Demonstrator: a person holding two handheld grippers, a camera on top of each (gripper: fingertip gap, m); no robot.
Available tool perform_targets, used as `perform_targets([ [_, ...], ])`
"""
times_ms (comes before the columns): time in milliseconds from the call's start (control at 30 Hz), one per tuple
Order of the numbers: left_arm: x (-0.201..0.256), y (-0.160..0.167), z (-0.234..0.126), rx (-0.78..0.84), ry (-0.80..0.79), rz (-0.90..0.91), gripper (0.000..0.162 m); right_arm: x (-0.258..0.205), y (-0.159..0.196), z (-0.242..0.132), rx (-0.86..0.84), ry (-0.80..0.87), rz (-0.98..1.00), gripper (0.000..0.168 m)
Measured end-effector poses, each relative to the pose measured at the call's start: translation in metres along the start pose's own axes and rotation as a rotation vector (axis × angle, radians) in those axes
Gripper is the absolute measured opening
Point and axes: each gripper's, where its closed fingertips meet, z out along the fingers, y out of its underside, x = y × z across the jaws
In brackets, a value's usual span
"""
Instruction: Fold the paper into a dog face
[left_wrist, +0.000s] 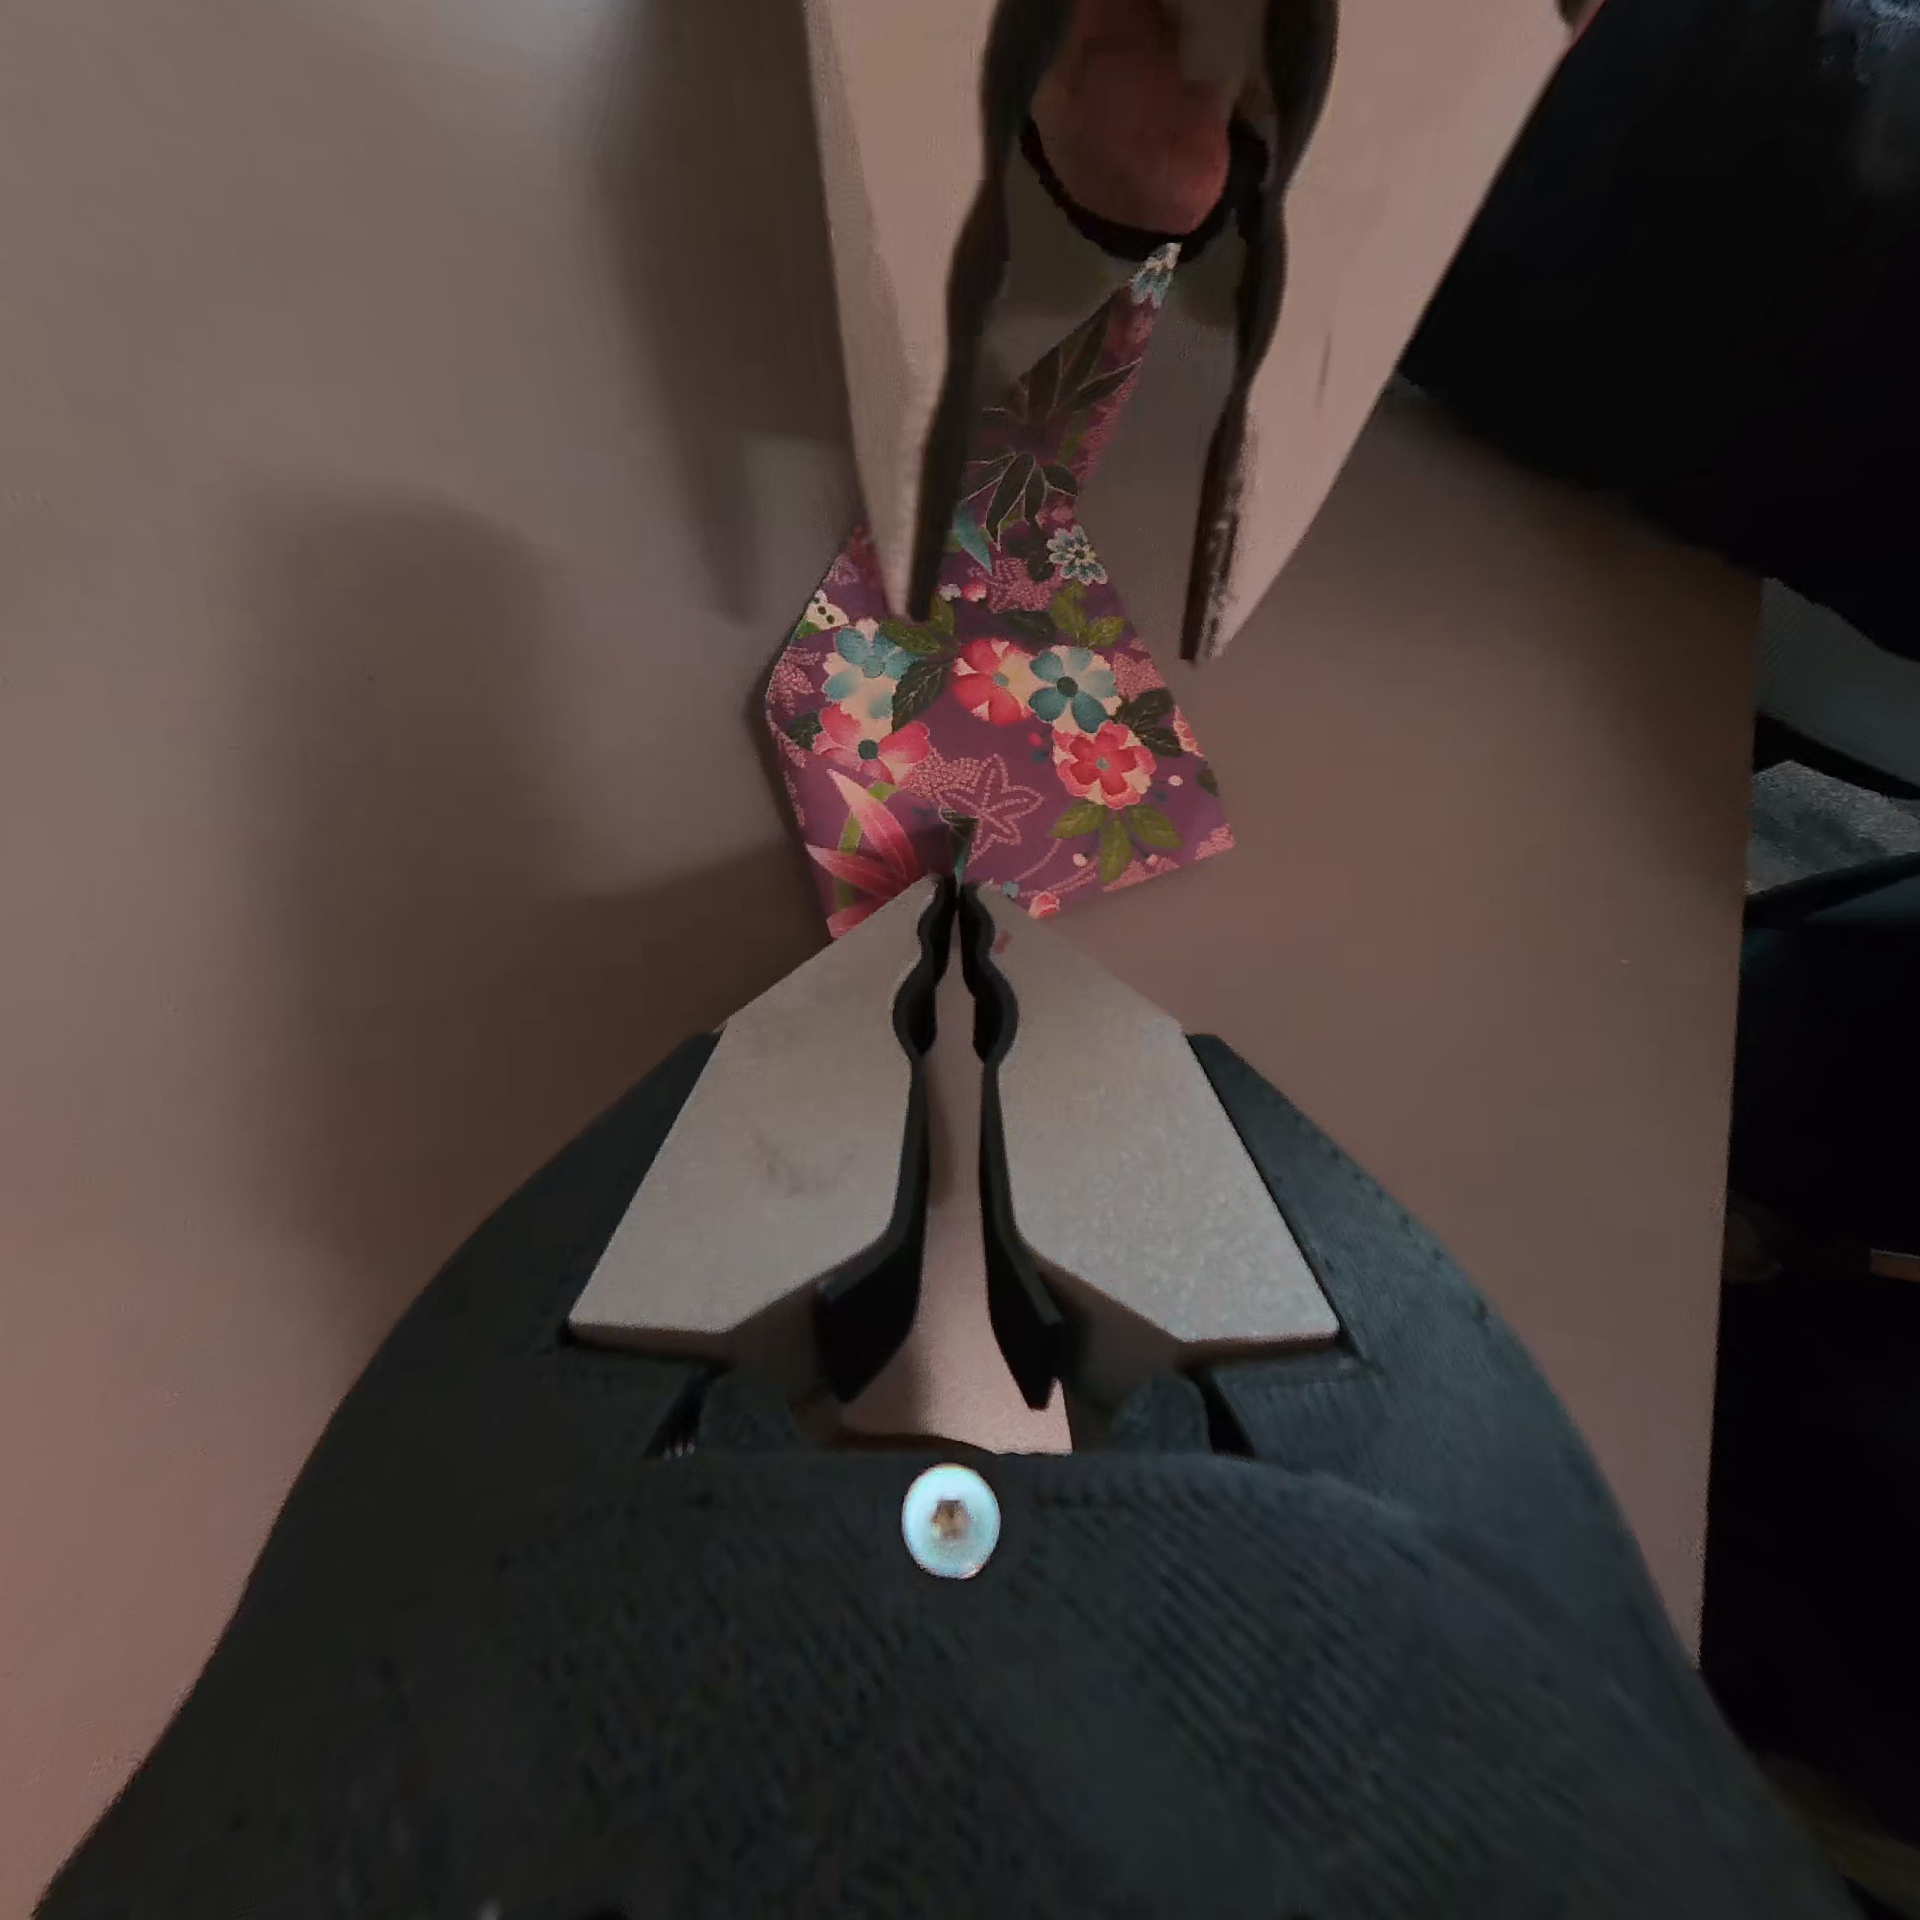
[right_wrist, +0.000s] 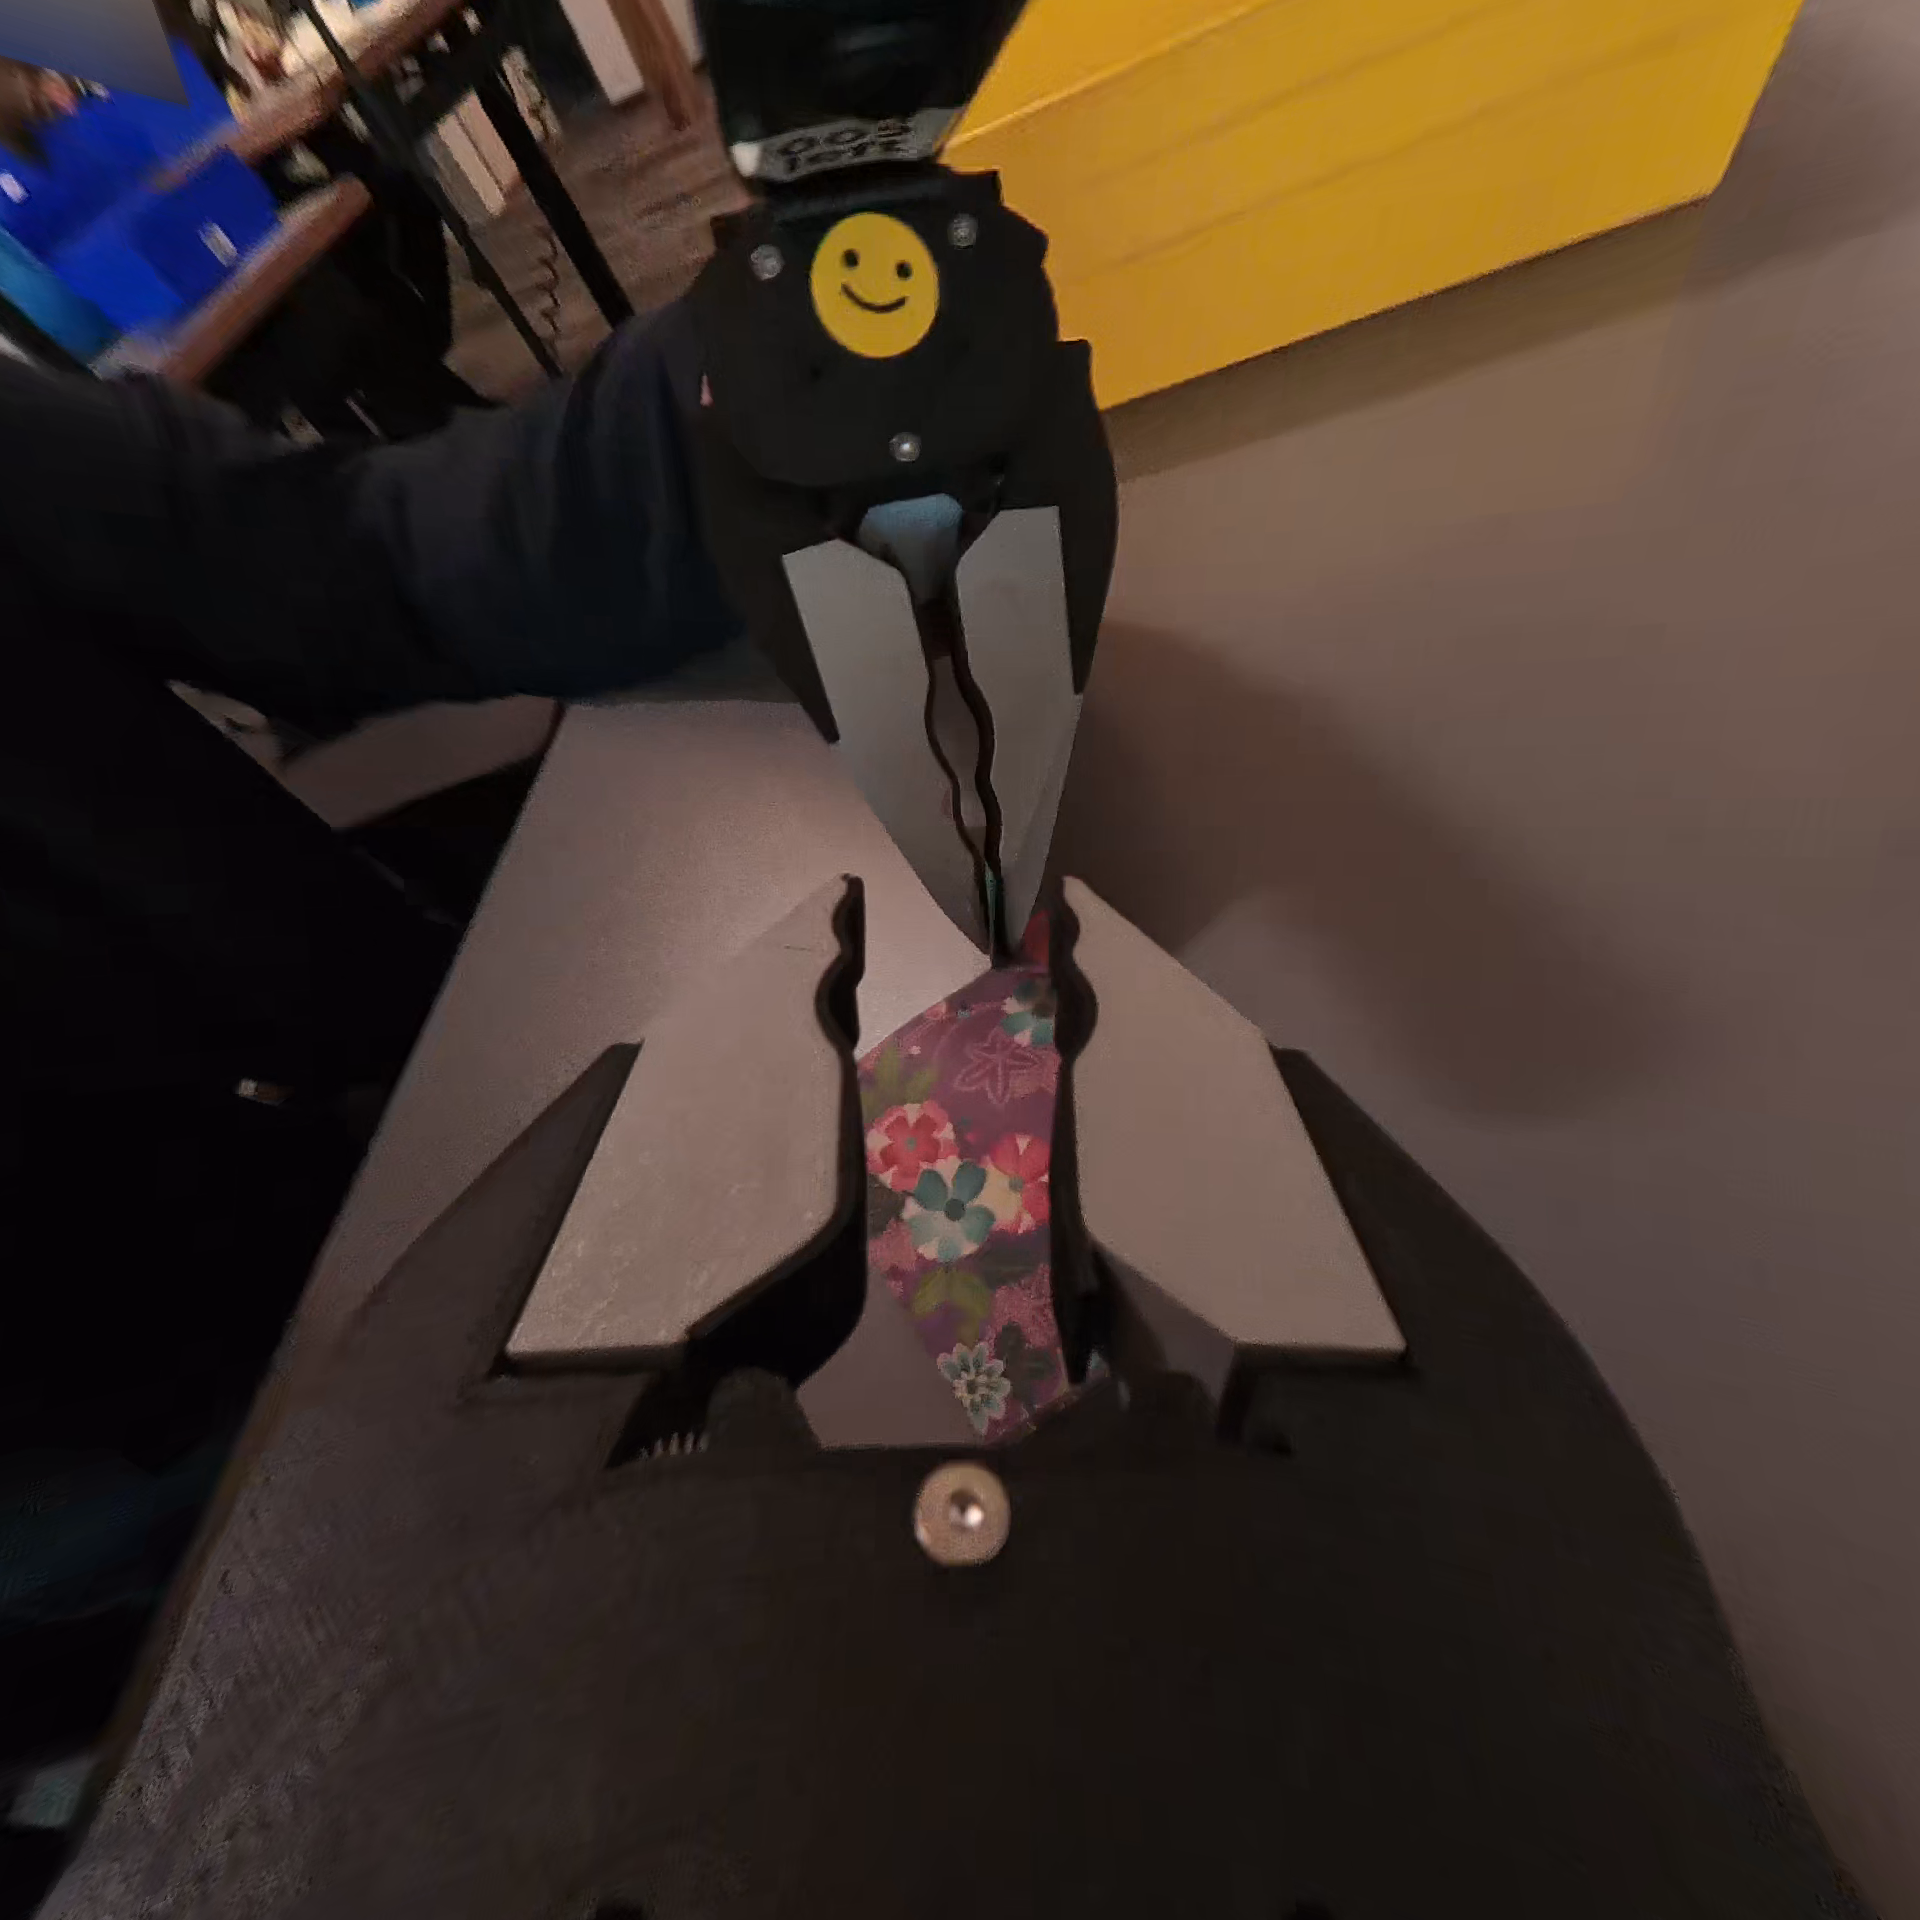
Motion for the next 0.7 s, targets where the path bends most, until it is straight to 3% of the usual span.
perform_targets([
  [133, 0.002, 0.000, 0.000, -0.001, -0.003, 0.036, 0.000, 0.002, 0.017, 0.013, -0.095, 0.069, -0.110, 0.035],
  [233, 0.004, 0.000, 0.000, -0.004, -0.001, 0.047, 0.000, 0.000, 0.032, 0.023, -0.178, 0.049, -0.115, 0.027],
  [600, 0.008, 0.000, 0.000, -0.007, 0.005, 0.073, 0.000, 0.002, 0.037, 0.034, -0.200, 0.045, -0.115, 0.000],
  [700, 0.008, 0.000, 0.000, -0.007, 0.006, 0.073, 0.000, 0.002, 0.037, 0.034, -0.194, 0.039, -0.106, 0.000],
])
